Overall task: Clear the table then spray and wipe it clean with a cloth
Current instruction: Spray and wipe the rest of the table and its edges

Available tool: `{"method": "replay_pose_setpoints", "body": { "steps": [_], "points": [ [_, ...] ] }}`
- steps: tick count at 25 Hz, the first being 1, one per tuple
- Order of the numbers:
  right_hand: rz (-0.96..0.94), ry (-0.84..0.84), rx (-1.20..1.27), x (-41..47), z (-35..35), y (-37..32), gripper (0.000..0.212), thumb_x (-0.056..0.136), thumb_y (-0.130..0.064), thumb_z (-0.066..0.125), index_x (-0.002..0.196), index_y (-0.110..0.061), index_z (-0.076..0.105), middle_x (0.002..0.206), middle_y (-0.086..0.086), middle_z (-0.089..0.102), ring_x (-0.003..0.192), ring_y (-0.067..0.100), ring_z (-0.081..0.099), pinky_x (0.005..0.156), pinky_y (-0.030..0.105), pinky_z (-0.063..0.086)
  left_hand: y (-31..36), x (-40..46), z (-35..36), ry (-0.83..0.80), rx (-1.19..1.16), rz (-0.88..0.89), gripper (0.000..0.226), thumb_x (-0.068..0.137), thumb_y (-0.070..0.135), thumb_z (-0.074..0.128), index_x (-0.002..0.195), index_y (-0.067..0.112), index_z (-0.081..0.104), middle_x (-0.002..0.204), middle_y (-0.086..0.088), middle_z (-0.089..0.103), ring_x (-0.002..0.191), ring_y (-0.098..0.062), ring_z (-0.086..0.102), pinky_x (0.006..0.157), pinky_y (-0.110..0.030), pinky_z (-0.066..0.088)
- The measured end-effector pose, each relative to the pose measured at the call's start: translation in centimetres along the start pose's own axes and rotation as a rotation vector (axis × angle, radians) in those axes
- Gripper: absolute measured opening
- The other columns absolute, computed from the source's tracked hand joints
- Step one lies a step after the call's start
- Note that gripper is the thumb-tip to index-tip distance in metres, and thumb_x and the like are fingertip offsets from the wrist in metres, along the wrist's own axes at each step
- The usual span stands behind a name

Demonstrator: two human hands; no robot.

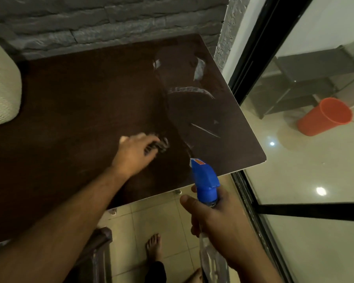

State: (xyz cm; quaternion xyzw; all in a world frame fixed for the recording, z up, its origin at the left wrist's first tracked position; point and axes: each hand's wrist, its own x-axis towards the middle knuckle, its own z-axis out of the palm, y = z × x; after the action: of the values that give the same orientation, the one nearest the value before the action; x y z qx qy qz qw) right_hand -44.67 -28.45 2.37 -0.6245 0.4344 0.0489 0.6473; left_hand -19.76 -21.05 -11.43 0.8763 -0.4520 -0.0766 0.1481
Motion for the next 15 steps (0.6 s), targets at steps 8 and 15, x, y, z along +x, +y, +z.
{"method": "replay_pose_setpoints", "body": {
  "steps": [8,15],
  "points": [
    [-0.015,-0.002,0.082,6.0,2.5,-6.5,0.021,0.086,-0.026,0.069,0.099,-0.026,0.053,0.071,0.003,0.060,0.053,0.013,0.058,0.053,0.026,0.055,0.0,2.1,0.3,-0.097,-0.055,0.021,0.036,0.087,0.038,0.058,0.122,0.032,0.053,0.110,-0.001,0.058,0.103,-0.020,0.056,0.091,-0.043,0.037],
    [-0.020,0.022,0.072,7.9,2.7,-10.1,0.028,0.084,-0.026,0.072,0.104,-0.019,0.054,0.070,0.006,0.060,0.055,0.018,0.058,0.056,0.032,0.054,-4.4,12.4,-1.0,0.096,0.016,-0.338,0.030,0.087,0.038,0.056,0.116,0.032,0.055,0.110,-0.003,0.061,0.102,-0.027,0.058,0.088,-0.043,0.036]
  ]
}}
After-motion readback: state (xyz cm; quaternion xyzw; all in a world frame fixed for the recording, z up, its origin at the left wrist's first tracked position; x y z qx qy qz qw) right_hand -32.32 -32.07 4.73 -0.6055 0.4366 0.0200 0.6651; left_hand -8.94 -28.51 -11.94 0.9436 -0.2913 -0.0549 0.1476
